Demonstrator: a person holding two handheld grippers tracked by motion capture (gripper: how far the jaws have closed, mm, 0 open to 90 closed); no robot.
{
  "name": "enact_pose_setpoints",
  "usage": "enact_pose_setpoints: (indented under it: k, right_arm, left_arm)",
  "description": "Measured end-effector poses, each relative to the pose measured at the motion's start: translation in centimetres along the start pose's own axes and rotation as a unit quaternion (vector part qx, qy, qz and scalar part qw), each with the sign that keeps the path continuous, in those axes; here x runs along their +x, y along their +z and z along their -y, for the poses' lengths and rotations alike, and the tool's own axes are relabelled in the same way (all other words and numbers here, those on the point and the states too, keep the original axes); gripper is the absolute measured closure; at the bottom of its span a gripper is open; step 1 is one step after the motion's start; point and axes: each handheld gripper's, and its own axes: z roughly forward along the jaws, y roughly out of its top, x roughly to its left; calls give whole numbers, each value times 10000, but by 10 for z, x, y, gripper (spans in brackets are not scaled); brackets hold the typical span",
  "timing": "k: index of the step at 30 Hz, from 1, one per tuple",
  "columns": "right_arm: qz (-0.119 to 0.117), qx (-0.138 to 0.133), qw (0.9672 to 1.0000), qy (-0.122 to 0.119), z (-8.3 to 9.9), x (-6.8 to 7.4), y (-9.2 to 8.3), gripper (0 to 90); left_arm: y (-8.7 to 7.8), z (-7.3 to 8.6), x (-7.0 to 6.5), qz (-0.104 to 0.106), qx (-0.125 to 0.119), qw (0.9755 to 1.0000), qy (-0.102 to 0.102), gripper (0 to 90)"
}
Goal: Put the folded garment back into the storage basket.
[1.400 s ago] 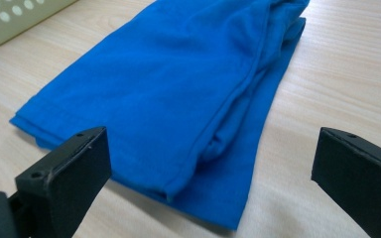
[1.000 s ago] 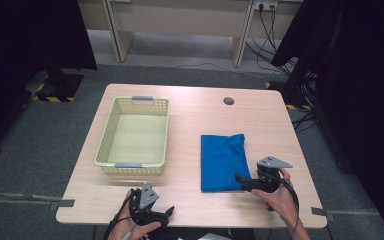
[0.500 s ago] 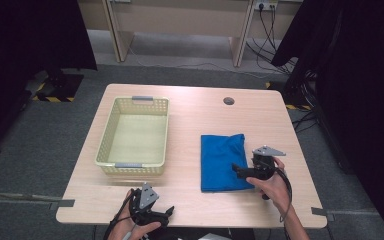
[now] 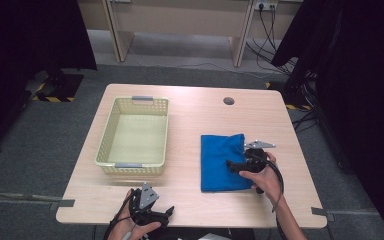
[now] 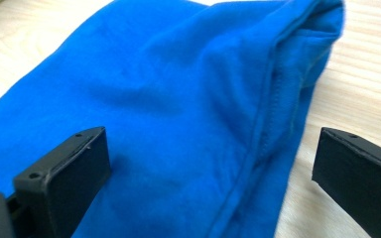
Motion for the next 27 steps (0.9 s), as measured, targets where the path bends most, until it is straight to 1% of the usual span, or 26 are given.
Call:
enact_pose_setpoints:
  k: [3, 5, 6, 7, 8, 9, 11, 14, 15, 16, 17, 18, 19, 21, 23, 24, 26, 27]
  right_arm:
    - [14, 85, 10000, 29, -3, 2, 5, 15]
    - [-17, 223, 9997, -33, -3, 4, 9, 4]
    - [31, 262, 9995, -154, -3, 6, 10, 3]
    - [88, 327, 9992, -223, -4, 7, 11, 4]
    - [113, 358, 9990, -252, -5, 9, 11, 15]
    - [104, 398, 9989, -225, -6, 11, 11, 29]
    - [47, 377, 9987, -332, -8, 11, 11, 92]
    - [-61, 319, 9988, -375, -8, 14, 8, 235]
    - [-108, 282, 9987, -405, -7, 14, 7, 299]
    - [-188, 277, 9987, -396, -7, 15, 6, 388]
    - [-267, 222, 9986, -408, -7, 15, 5, 444]
    - [-346, 188, 9982, -452, -6, 15, 5, 528]
    - [-448, 161, 9978, -463, -5, 16, 5, 566]
    - [-532, 121, 9974, -461, -4, 17, 4, 619]
    - [-578, 106, 9974, -419, -3, 17, 4, 643]
    - [-577, 95, 9973, -444, -3, 17, 4, 653]
    - [-539, 54, 9969, -575, -4, 18, 3, 665]
    - [-532, 24, 9970, -568, -5, 19, 3, 668]
  left_arm:
    - [0, 0, 0, 3, 11, 10000, 15, 15]
    - [0, 0, 0, 4, 8, 10000, 2, 15]
    - [0, 0, 0, 3, 17, 10000, 17, 15]
    - [0, 0, 0, 1, 10, 10000, 17, 15]
    - [0, 0, 0, -1, 6, 10000, 16, 15]
    - [0, 0, 0, 0, 5, 10000, 16, 15]
    - [0, 0, 0, 0, 11, 10000, 15, 15]
    - [0, 1, 0, 2, -5, 10000, 12, 15]
    - [0, 0, 0, 3, 1, 10000, 15, 15]
    - [0, 0, 0, 0, 11, 10000, 19, 15]
    - [0, 0, 0, 0, 15, 10000, 18, 15]
    - [0, 0, 0, -1, 13, 10000, 19, 15]
    - [0, 0, 0, 1, 5, 10000, 14, 15]
    - [0, 0, 0, 1, 8, 10000, 15, 15]
    - [0, 0, 0, -2, 9, 10000, 18, 15]
    - [0, 0, 0, 0, 12, 10000, 20, 15]
    - [0, 0, 0, 1, 12, 10000, 18, 15]
    - [0, 0, 0, 3, 18, 10000, 20, 15]
